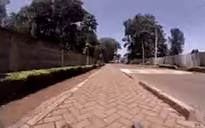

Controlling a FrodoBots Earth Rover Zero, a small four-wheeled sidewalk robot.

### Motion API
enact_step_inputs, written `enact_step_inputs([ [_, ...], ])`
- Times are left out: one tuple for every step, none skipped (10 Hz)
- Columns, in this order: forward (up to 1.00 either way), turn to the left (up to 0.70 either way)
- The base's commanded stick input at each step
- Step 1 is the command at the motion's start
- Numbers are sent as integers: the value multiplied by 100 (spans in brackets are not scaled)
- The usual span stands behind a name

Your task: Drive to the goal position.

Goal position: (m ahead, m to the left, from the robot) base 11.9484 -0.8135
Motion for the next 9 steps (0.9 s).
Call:
enact_step_inputs([
  [70, 2],
  [70, 19],
  [70, 35],
  [70, 18],
  [70, 1],
  [70, 0],
  [70, 0],
  [70, 0],
  [70, 0],
])
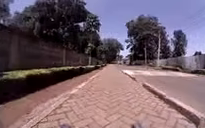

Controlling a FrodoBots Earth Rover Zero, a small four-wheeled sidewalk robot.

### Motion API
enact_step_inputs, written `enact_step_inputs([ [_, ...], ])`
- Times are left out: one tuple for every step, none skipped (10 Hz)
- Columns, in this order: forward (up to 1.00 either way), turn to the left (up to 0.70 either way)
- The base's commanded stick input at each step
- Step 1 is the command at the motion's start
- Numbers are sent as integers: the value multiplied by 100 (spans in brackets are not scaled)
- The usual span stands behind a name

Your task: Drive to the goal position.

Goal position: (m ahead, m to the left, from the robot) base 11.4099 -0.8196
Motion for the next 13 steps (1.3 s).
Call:
enact_step_inputs([
  [70, 0],
  [70, 0],
  [70, -4],
  [70, -11],
  [70, -18],
  [70, -24],
  [70, -31],
  [70, -35],
  [70, -34],
  [70, -33],
  [70, -33],
  [70, -34],
  [70, -34],
])
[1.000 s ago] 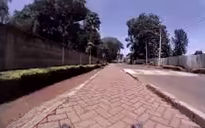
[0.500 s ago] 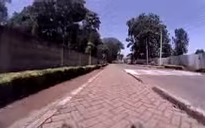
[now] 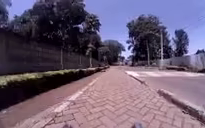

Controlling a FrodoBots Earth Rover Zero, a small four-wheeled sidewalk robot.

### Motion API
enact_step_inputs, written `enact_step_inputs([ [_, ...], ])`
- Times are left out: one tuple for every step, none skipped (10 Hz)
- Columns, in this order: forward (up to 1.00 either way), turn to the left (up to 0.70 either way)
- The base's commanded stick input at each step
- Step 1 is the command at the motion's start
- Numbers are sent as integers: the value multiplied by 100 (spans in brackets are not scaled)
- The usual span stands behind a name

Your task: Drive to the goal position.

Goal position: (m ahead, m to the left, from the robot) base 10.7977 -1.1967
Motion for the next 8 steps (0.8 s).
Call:
enact_step_inputs([
  [70, -34],
  [70, -34],
  [70, -35],
  [70, -35],
  [70, -35],
  [70, -35],
  [70, -32],
  [70, -16],
])
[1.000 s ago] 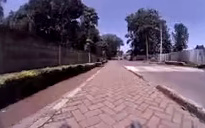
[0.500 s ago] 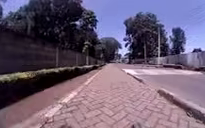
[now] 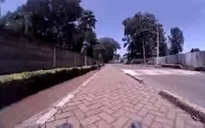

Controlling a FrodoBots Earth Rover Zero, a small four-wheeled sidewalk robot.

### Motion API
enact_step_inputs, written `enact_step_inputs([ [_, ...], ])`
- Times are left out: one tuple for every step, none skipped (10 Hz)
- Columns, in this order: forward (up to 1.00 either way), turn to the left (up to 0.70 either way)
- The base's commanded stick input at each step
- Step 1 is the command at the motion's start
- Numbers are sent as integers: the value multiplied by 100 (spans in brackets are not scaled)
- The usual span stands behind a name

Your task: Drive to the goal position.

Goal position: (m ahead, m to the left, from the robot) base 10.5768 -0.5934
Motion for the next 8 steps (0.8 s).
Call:
enact_step_inputs([
  [70, 0],
  [70, -9],
  [70, -17],
  [70, -26],
  [70, -34],
  [70, -30],
  [70, -24],
  [70, -19],
])
